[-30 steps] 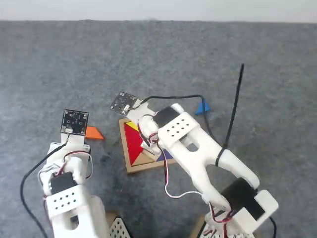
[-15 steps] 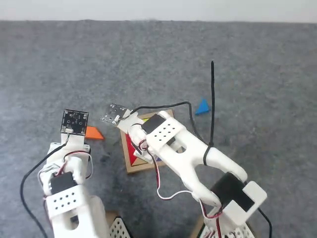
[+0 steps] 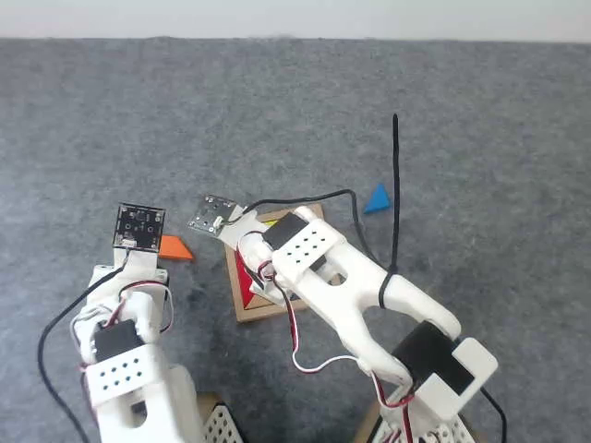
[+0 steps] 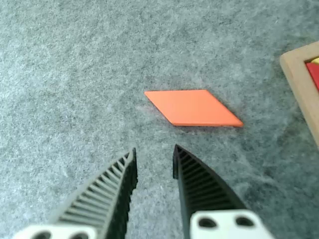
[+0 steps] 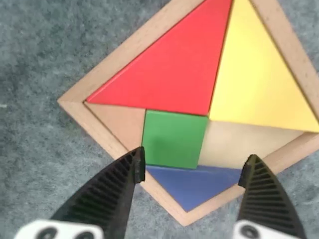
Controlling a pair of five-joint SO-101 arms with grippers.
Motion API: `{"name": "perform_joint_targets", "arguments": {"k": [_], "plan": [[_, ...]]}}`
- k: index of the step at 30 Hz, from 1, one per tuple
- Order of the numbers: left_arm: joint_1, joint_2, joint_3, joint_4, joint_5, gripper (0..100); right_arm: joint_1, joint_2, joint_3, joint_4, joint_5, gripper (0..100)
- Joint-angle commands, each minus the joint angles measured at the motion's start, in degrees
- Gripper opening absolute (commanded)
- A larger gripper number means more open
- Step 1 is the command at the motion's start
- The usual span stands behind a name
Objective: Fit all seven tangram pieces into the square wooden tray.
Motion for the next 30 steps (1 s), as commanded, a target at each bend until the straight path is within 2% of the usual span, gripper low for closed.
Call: {"name": "perform_joint_targets", "arguments": {"k": [1, 4, 6, 12, 16, 20, 23, 30], "plan": [[0.2, -1.2, -1.9, -0.6, 0.4, 12, 4.8, -3.2, -2.8, 0.8, -0.4, 15.7], [0.2, -1.2, -1.9, -0.6, 0.4, 12, 8.3, -2.7, -2.6, 0.0, -0.4, 0.0], [0.2, -1.2, -1.9, -0.6, 0.4, 12, 11.9, -2.7, -2.8, -0.6, 0.0, 4.1], [0.2, -1.2, -1.8, -0.5, 0.4, 12, 25.6, -2.4, -9.3, 3.7, 7.6, 1.7], [0.2, -1.2, -1.5, -0.4, 0.4, 12, 30.8, -2.2, -13.0, 7.5, 7.5, 2.8], [0.2, -1.2, -1.5, -0.4, 0.3, 12, 32.4, -1.5, -14.9, 5.3, -3.9, 18.0], [0.2, -1.2, -1.3, -0.4, 0.2, 12, 31.3, 2.1, -16.8, 4.0, -8.0, 29.1], [0.1, -1.2, -1.3, 2.0, -2.8, 12, 31.1, 18.4, -26.4, 2.4, -35.1, 32.4]]}}
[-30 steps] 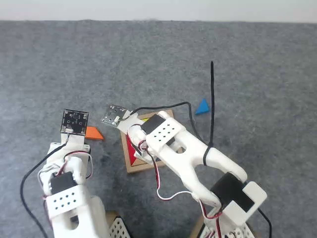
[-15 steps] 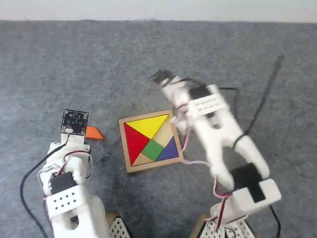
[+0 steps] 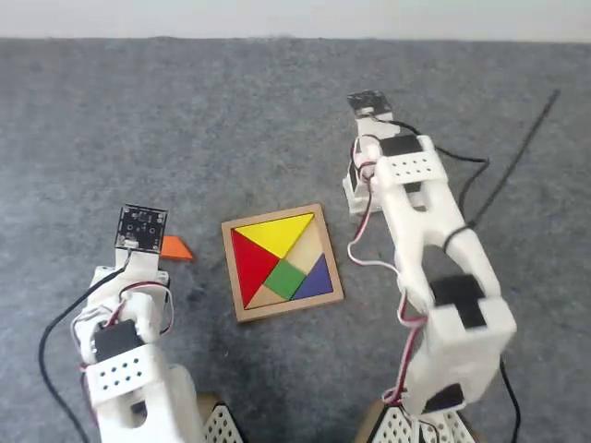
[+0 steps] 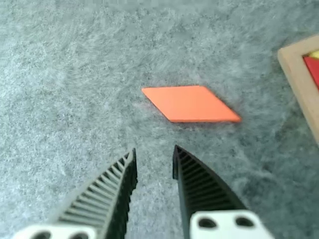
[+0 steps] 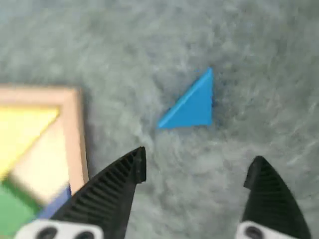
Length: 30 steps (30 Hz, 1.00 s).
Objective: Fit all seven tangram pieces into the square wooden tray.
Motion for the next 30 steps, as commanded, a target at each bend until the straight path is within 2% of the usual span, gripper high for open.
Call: {"name": "perform_joint_targets", "arguments": {"k": [1, 8, 16, 18, 23, 26, 30], "plan": [[0.1, -1.2, -1.3, 1.0, -1.6, 12, -0.4, 5.1, -7.6, 0.1, -10.8, 32.2], [0.1, -1.2, -1.3, 1.0, -1.7, 12, 0.0, 10.6, -14.1, 2.9, -8.4, 32.2], [0.1, -1.2, -1.2, 1.0, -1.8, 12, -0.1, 13.0, -14.2, -2.2, -20.0, 32.0], [0.1, -1.2, -1.2, 1.0, -1.8, 12, 0.0, 12.7, -14.2, -3.7, -20.1, 30.1], [0.1, -1.2, -1.2, 1.0, -1.8, 12, 2.0, 13.1, -17.8, -2.6, -19.6, 17.2], [0.1, -1.2, -1.2, 1.0, -1.8, 12, 2.6, 13.2, -19.3, -1.3, -16.4, 18.8], [0.1, -1.2, -1.2, 1.0, -1.8, 12, 2.4, 14.9, -19.6, -1.3, -16.2, 22.1]]}}
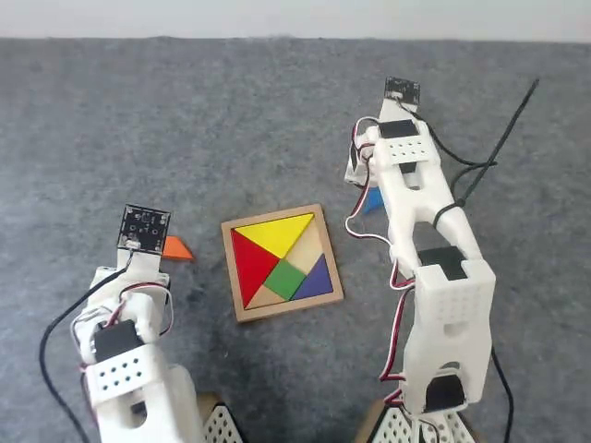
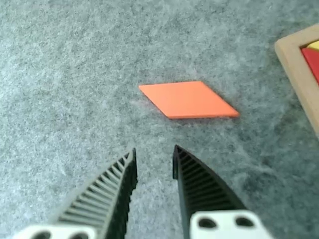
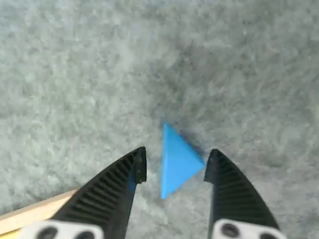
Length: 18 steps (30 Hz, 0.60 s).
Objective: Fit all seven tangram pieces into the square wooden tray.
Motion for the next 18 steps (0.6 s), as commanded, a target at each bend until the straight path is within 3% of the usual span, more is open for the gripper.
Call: {"name": "perform_joint_targets", "arguments": {"k": [1, 18], "plan": [[0.1, -1.2, -1.2, 0.4, -0.5, 12, 0.3, 1.2, -3.3, 0.3, 1.4, 22.4], [0.1, -1.2, -0.9, 0.4, -0.5, 12, -2.2, 18.3, -28.8, 20.3, 14.8, 22.0]]}}
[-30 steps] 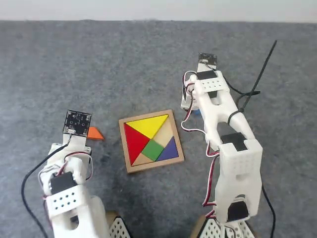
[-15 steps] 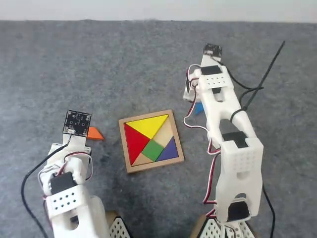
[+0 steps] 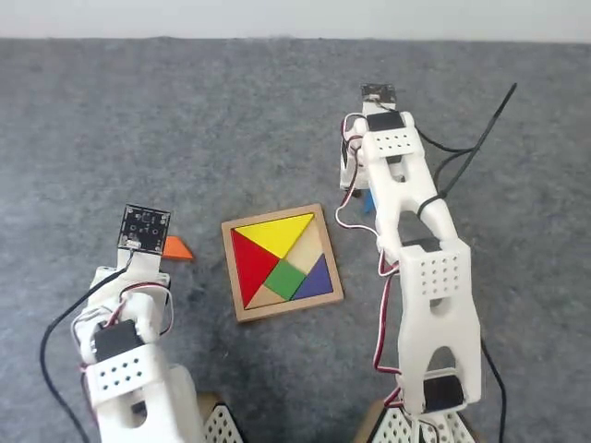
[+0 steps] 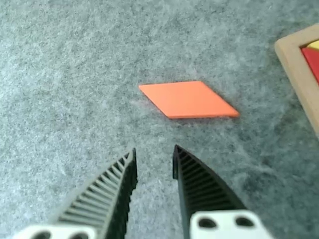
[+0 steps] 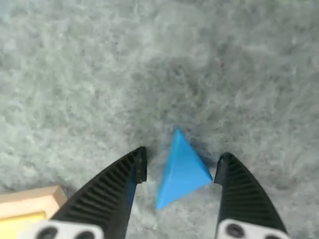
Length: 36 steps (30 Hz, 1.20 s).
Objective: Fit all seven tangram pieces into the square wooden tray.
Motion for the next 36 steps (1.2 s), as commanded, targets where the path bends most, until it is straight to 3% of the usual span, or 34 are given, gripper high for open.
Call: {"name": "perform_joint_targets", "arguments": {"k": [1, 6, 13, 18, 24, 30, 36], "plan": [[0.1, -1.2, -0.9, 0.4, -0.5, 12, -1.3, 0.9, -5.2, 5.5, 5.5, 22.0], [0.1, -1.2, -0.9, 0.4, -0.5, 12, -0.9, 2.5, -5.5, 7.3, 10.7, 21.9], [0.1, -1.2, -0.9, 0.4, -0.5, 12, -0.5, 2.6, -5.6, 6.3, 11.0, 10.6], [0.1, -1.2, -0.9, 0.4, -0.5, 12, -0.1, 2.6, -5.6, 6.4, 11.2, 9.9], [0.1, -1.2, -0.9, 0.4, -0.5, 12, -0.6, 2.5, -8.6, 9.7, 17.3, 9.5], [0.1, -1.2, -0.9, 0.4, -0.5, 12, -0.2, 2.9, -23.4, 20.4, 25.3, 9.4], [0.1, -1.2, -0.9, 0.4, -0.5, 12, -1.6, 2.5, -24.8, 20.7, 32.8, 9.4]]}}
